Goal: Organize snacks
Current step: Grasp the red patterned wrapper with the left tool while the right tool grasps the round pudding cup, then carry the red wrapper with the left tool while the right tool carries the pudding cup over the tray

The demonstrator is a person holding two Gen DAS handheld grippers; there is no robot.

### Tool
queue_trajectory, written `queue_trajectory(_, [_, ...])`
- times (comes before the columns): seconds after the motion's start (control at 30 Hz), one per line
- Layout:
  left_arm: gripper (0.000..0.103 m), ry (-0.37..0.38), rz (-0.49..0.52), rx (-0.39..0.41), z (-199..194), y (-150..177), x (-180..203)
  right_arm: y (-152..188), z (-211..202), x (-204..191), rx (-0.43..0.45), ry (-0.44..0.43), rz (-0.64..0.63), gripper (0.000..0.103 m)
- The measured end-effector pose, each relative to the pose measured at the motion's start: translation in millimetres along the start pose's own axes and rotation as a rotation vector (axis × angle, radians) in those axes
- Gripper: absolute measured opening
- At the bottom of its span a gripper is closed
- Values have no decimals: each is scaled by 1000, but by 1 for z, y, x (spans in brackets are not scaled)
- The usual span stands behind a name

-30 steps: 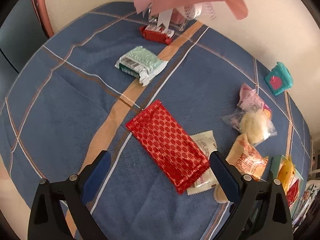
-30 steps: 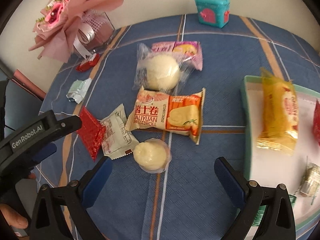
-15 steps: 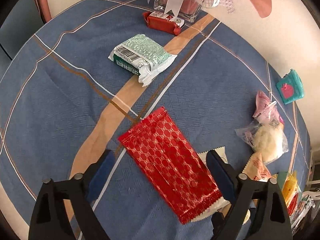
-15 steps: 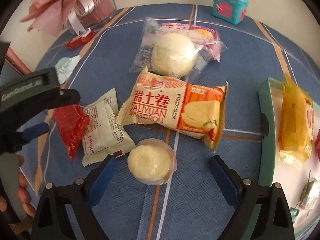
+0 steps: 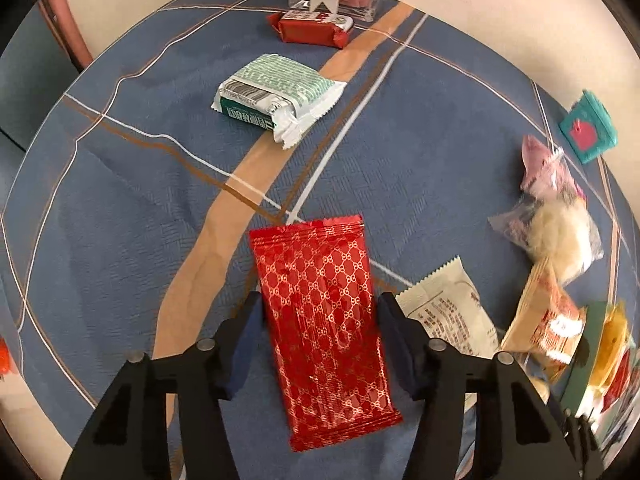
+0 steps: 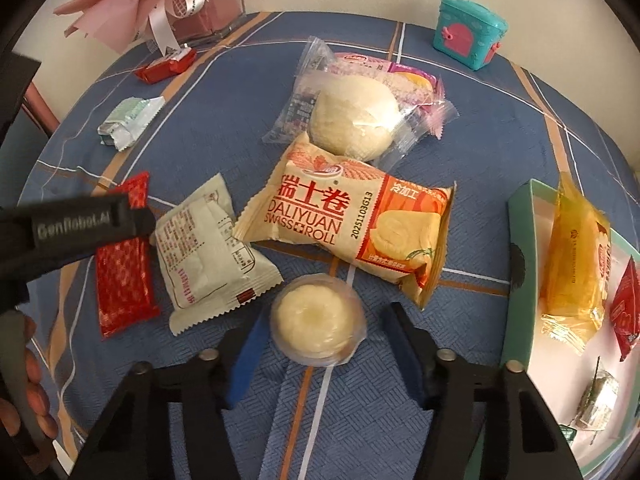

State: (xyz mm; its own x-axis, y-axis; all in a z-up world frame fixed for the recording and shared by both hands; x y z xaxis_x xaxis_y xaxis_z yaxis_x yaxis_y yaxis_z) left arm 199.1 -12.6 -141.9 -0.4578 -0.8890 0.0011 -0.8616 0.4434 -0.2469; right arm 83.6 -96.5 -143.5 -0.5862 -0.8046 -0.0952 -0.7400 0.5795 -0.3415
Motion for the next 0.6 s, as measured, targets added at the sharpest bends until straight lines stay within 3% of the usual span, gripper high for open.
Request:
queue_trajectory(0.27, [49,6,18,-5,-11,22,6,2,-5,12,-14,-23,1,49])
queue_trajectory(0.6, [48,33,17,35,-34,31,5,1,-29,28,-28,-90,62,49])
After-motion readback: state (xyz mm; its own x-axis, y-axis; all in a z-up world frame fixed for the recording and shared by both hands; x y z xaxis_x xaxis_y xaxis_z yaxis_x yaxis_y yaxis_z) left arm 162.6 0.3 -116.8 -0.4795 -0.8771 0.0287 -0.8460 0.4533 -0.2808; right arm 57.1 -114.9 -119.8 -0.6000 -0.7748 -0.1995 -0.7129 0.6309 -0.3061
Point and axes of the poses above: each gripper's, at about its wrist camera, not at the fingertips, and z roughly the way its jaws point, x to its right, y to its underside, the point moved 6 cm from there along z, roughly the way its jaws point, and after that the axes turned 12 degrees about z, right-handed, at the moved point
